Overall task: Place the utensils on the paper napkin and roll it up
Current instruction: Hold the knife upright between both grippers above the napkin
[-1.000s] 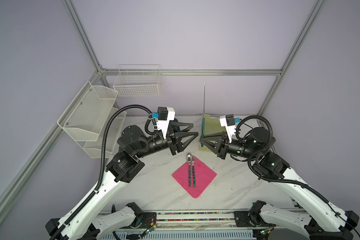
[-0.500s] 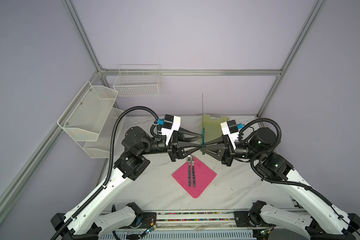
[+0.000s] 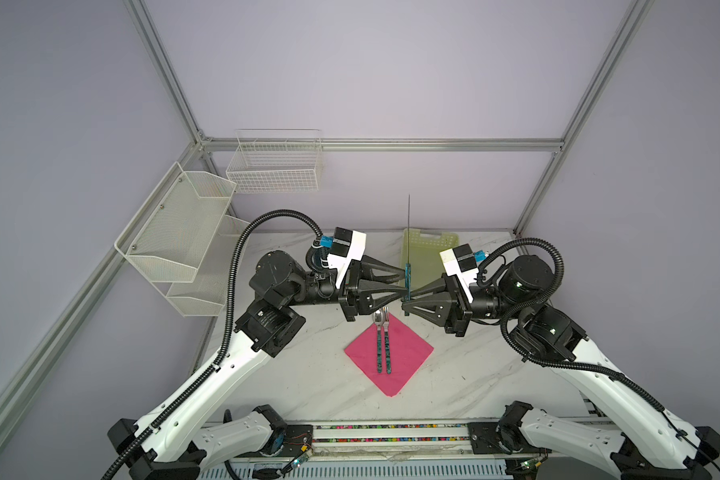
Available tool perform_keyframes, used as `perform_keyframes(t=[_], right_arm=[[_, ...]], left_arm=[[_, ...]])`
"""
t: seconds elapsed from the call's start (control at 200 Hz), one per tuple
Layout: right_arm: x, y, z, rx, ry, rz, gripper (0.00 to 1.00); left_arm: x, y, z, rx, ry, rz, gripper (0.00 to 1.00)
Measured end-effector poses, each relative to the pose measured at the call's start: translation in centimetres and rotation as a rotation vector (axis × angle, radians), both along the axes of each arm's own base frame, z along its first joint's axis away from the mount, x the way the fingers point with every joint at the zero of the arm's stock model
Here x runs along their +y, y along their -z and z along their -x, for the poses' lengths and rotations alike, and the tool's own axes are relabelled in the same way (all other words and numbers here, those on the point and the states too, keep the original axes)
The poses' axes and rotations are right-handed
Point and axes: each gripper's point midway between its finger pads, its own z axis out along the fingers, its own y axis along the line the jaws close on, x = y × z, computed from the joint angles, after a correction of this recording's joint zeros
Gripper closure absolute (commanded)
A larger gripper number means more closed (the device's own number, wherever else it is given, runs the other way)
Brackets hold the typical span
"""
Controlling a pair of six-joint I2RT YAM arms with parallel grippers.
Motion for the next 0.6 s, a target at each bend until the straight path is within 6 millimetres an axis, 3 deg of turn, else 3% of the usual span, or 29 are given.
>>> perform_keyframes(t=[0.18,0.6], right_arm=[[0.0,0.0,0.1,-0.003,-0.004,0.001,1.0],[0.0,0.7,-0.4,-0.001,0.022,0.028,1.0]], left_arm=[[-0.6,1.1,-0.7,0.046,0.003,-0.033,0.68],[-0.6,1.1,-0.6,0.055,0.01,-0.036,0.79]])
